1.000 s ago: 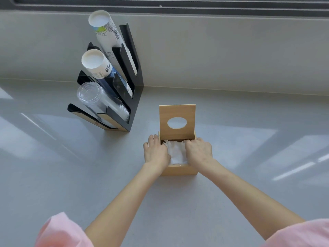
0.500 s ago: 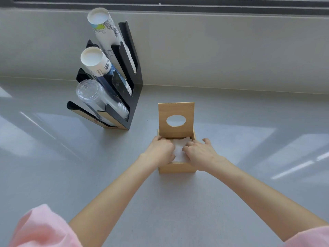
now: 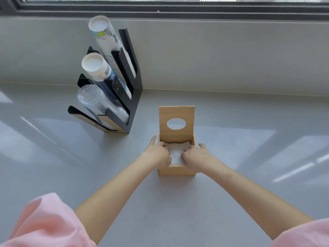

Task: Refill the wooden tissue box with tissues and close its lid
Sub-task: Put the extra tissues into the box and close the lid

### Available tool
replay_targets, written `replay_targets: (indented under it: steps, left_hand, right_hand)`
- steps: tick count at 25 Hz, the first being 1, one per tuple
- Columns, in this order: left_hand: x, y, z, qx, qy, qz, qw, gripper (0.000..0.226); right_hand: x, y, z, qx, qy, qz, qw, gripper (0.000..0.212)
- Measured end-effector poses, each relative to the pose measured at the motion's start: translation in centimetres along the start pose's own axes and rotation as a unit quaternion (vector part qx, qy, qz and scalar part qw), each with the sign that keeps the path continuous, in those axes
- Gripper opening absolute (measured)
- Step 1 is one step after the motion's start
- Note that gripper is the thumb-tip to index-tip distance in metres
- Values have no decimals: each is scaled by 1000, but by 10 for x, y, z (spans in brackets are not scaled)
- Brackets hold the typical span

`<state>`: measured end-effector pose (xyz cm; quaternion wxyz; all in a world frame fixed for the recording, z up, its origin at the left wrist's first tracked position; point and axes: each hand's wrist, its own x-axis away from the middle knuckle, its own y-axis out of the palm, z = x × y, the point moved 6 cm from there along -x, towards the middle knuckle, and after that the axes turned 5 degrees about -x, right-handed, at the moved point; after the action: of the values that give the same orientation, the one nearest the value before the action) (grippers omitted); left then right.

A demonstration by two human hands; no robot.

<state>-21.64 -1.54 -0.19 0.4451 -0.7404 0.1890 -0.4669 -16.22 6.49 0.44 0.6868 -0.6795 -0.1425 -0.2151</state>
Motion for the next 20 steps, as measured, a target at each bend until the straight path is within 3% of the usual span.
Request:
replay_targets:
  steps: [2,6,9,12,16,20]
  left_hand:
    - [6,-8,1,22,5,47,999,36]
    - [22,-39,-10,102,-9,186,977,34]
    - [37,-65,-31,173,-35,328,928,34]
    - [44,-90,-45,158,-65,434,885,39]
    - [24,-105,-58,115,-119,335,927,58]
    - [10,-106,-61,107,-130,311,935,47]
  right_hand:
    - [10,-7,1,-76,-10,90,993,38]
    - [35,-34,23,-234,-1,246,941,35]
    - [44,-61,40,-295,9,338,894,31]
    - [36,-89,46,-286,-8,405,868,38]
    - [7,-105,44,-239,2,353,905,58]
    - [-7,-104,45,-219,22,324,920,53]
